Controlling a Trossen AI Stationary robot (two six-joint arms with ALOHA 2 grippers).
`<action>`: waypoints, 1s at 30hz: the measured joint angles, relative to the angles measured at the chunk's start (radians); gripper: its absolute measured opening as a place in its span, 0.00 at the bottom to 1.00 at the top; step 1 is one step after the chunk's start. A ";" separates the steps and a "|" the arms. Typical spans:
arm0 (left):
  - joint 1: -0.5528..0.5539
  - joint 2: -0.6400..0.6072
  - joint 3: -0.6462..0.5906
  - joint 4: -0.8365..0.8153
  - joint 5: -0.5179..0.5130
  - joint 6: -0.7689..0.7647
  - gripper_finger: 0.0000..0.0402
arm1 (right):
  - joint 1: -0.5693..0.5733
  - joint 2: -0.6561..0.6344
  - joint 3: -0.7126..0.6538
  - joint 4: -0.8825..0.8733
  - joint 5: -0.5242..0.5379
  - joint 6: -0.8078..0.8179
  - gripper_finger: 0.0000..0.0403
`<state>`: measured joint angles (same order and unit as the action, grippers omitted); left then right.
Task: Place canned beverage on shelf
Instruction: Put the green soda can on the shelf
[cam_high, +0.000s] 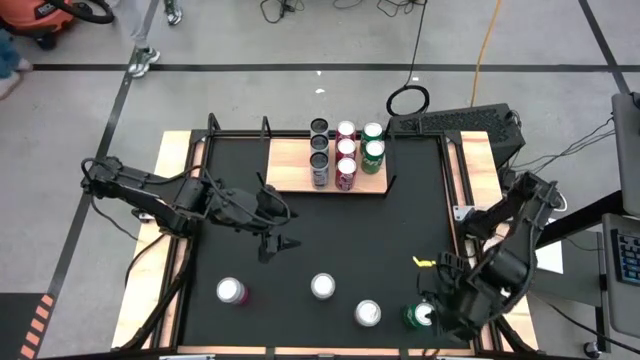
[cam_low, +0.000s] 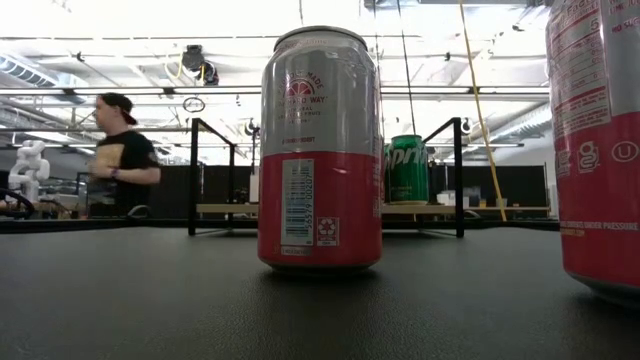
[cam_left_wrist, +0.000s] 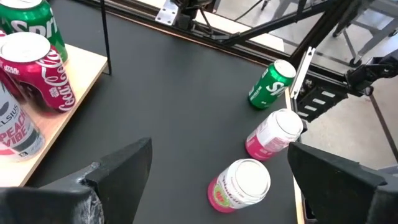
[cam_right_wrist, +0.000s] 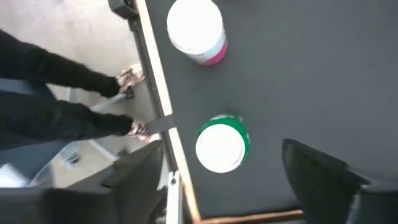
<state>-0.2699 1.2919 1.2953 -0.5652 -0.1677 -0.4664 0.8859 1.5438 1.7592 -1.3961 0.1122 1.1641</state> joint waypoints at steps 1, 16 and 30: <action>0.000 0.000 0.000 0.000 0.000 0.000 0.93 | 0.010 0.005 0.000 -0.001 0.023 0.001 0.77; 0.000 0.000 0.000 0.003 -0.008 0.000 0.93 | 0.099 0.108 -0.132 0.103 0.069 0.032 0.90; 0.000 0.000 0.000 0.004 -0.007 -0.025 0.93 | 0.098 0.073 -0.357 0.311 0.064 0.085 0.90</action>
<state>-0.2699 1.2919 1.2949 -0.5613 -0.1742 -0.4909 0.9844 1.6170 1.4023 -1.0854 0.1764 1.2488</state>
